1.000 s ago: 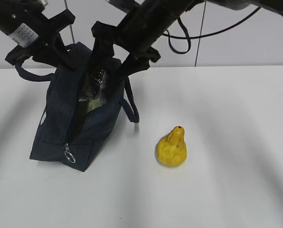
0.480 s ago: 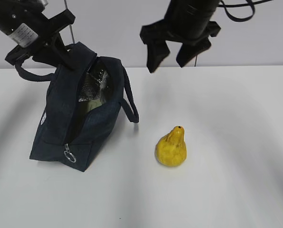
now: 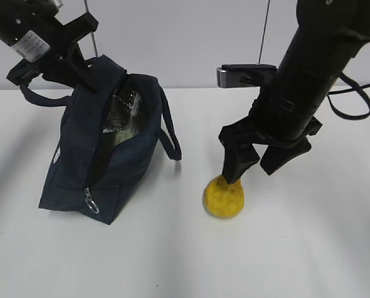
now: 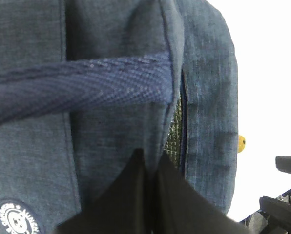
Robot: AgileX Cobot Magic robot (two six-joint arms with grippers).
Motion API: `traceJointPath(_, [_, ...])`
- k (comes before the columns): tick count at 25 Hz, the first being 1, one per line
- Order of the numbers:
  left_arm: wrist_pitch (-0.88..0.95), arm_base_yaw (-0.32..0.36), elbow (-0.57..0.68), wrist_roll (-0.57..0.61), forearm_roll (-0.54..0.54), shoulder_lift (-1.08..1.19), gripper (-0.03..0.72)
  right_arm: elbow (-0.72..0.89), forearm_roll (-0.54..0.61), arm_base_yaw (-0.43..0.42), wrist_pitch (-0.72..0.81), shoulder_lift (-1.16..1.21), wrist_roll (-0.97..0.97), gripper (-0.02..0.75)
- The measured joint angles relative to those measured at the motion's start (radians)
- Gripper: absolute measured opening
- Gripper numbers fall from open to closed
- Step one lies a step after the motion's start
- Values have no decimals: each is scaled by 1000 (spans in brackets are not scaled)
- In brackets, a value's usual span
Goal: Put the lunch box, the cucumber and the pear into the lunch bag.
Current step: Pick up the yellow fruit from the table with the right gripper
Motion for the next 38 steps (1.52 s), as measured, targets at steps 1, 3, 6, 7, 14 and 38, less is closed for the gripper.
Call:
traceJointPath(1, [0,0,0,0,0,0,2,15,40,-10,-30,0,-15,577])
traceJointPath(3, [1,0,0,0,0,0,2,24,83,-33,-72,0,-36,577])
traceJointPath(6, [2,0,0,0,0,0,2,24,115,-68,-115,7,-64,577])
traceJointPath(7, [1,0,0,0,0,0,2,24,128,-78,-121,17,-82,577])
traceJointPath(14, [1,0,0,0,1,0,2,25,204,-85,-152,109,-159,577])
traceJointPath(38, [1,0,0,0,11,0,2,14,269,-87,-223,213,-214,347])
